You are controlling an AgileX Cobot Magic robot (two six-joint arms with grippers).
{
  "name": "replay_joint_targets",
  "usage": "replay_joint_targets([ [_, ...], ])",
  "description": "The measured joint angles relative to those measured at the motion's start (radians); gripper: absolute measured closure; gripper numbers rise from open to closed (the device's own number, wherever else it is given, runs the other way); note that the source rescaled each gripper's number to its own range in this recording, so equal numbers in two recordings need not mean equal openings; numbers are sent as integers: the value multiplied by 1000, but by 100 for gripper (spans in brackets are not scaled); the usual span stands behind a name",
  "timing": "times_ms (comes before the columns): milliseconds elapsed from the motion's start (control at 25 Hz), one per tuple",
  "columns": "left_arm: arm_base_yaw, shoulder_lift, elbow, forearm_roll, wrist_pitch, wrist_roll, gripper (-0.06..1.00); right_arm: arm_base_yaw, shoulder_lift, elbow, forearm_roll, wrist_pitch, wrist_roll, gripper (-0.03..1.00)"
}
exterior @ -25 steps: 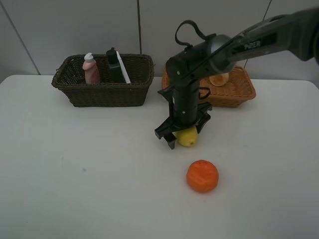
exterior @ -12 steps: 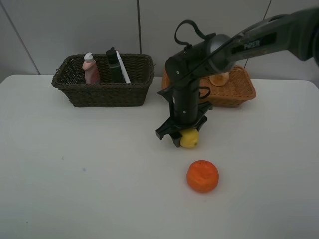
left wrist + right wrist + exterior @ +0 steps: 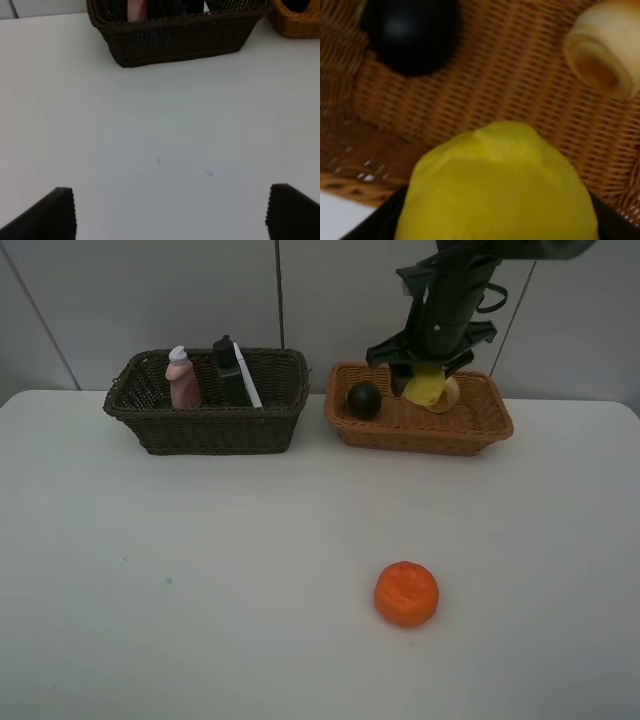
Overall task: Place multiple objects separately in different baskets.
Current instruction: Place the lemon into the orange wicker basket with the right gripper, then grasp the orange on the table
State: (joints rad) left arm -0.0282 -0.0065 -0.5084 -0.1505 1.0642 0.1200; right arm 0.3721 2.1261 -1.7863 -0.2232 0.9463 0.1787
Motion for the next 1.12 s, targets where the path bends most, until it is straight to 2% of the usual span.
replay_joint_targets([
  [120, 0, 0, 0, 0, 0, 0, -5, -96, 22, 0, 48, -50, -16, 95],
  [320, 0, 0, 0, 0, 0, 0, -5, -192, 47, 0, 61, -99, -27, 94],
  [360, 0, 0, 0, 0, 0, 0, -5, -208, 47, 0, 61, -109, -28, 79],
  [400, 0, 0, 0, 0, 0, 0, -5, -222, 47, 0, 61, -119, -28, 52],
  [440, 0, 0, 0, 0, 0, 0, -5, -232, 47, 0, 61, -125, -28, 30],
  [520, 0, 0, 0, 0, 0, 0, -5, -246, 47, 0, 61, -127, -28, 10],
  [560, 0, 0, 0, 0, 0, 0, -5, -248, 47, 0, 63, -124, -28, 5],
  [640, 0, 0, 0, 0, 0, 0, -5, -248, 47, 0, 66, -107, -28, 1],
  [720, 0, 0, 0, 0, 0, 0, -5, -248, 47, 0, 81, -73, -27, 1],
  [840, 0, 0, 0, 0, 0, 0, -5, -248, 36, 0, 105, 35, -27, 1],
  [1000, 0, 0, 0, 0, 0, 0, -5, -248, 6, 0, 184, 233, -27, 1],
  [1120, 0, 0, 0, 0, 0, 0, -5, -239, -16, 6, 211, 263, -27, 1],
])
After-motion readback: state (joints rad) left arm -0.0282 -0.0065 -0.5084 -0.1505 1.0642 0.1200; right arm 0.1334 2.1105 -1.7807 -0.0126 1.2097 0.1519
